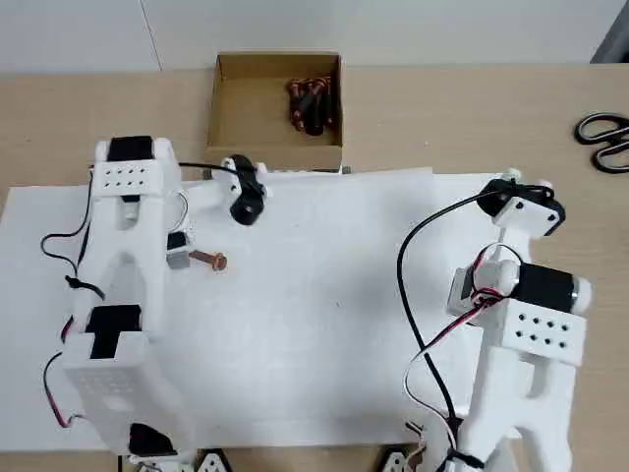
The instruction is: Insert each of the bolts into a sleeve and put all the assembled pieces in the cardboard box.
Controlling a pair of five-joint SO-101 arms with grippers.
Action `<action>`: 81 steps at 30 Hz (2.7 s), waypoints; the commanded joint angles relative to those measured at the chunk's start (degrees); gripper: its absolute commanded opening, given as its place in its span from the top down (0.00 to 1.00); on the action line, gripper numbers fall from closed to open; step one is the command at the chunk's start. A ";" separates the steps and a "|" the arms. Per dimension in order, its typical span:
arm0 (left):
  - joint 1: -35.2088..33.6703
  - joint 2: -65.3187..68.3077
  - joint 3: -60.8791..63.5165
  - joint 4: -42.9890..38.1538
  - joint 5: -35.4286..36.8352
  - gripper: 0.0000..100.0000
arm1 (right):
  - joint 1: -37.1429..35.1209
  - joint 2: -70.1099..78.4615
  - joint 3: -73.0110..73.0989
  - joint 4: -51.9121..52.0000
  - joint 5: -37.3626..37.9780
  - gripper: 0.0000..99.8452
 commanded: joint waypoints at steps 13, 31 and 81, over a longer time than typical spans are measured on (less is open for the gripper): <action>1.05 6.15 -1.19 0.79 -11.78 0.91 | 0.48 -1.10 -0.44 -3.03 0.62 1.00; 5.54 11.25 -12.79 1.67 -13.10 0.91 | 0.48 -1.01 -0.44 -3.03 0.62 1.00; 8.88 -1.05 -18.77 1.67 4.84 0.99 | 0.04 -1.63 -1.41 -2.42 0.62 1.00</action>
